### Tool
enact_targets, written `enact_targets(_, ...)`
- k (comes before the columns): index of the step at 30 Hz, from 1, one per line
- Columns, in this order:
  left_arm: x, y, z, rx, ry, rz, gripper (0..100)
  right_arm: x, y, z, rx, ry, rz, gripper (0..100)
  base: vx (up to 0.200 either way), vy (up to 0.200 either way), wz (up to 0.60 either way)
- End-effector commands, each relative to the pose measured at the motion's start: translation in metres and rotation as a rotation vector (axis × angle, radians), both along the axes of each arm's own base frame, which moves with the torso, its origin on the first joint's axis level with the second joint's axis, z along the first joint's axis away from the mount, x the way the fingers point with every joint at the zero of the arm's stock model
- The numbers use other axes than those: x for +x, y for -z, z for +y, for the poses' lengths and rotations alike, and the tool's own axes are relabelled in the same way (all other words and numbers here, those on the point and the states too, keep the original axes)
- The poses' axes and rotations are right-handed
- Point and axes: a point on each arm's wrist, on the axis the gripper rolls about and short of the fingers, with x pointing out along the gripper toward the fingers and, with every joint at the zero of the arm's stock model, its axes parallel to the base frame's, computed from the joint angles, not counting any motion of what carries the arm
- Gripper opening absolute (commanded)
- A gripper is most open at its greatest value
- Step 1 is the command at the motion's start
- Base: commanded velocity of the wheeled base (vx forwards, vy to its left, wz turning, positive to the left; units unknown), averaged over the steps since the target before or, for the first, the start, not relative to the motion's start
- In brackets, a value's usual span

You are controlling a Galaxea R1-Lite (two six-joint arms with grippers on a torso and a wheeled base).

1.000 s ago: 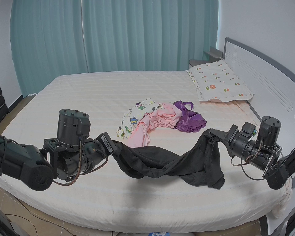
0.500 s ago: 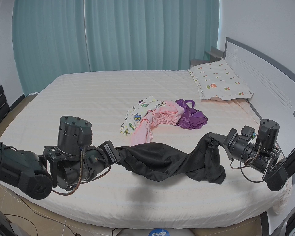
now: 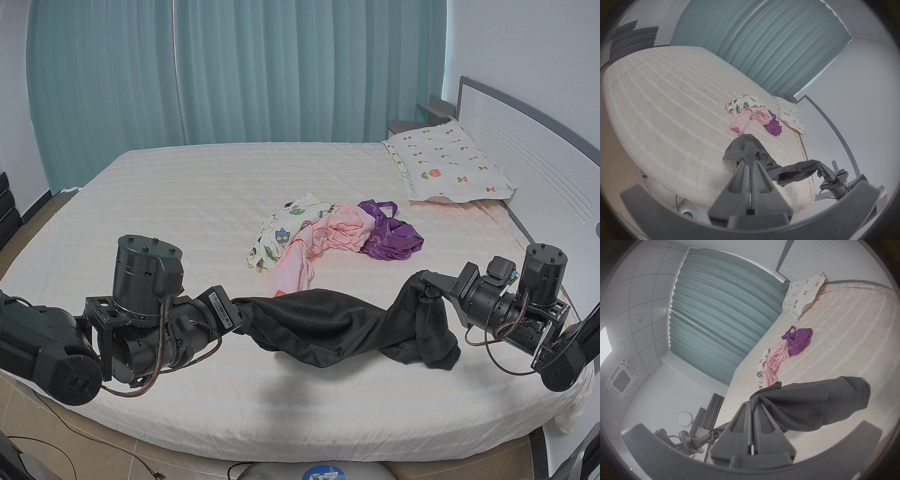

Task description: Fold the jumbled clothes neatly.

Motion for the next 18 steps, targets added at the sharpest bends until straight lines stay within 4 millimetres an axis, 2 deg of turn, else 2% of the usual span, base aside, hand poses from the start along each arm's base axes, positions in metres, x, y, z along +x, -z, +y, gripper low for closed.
enact_targets(1,-0.002,-0.002,0.004,-0.007,-0.009,-0.006,0,0.000,-0.003,0.002,-0.004,0.008,-0.016,0,0.000,0.200,0.00)
enact_targets(11,0.005,-0.007,0.022,-0.020,-0.071,-0.015,0,-0.007,-0.012,0.005,-0.024,-0.015,-0.039,0,0.000,0.200,0.00)
enact_targets(18,0.006,-0.009,0.026,-0.034,-0.068,-0.017,0,-0.004,-0.020,0.017,-0.041,-0.008,-0.051,0,0.000,0.200,0.00)
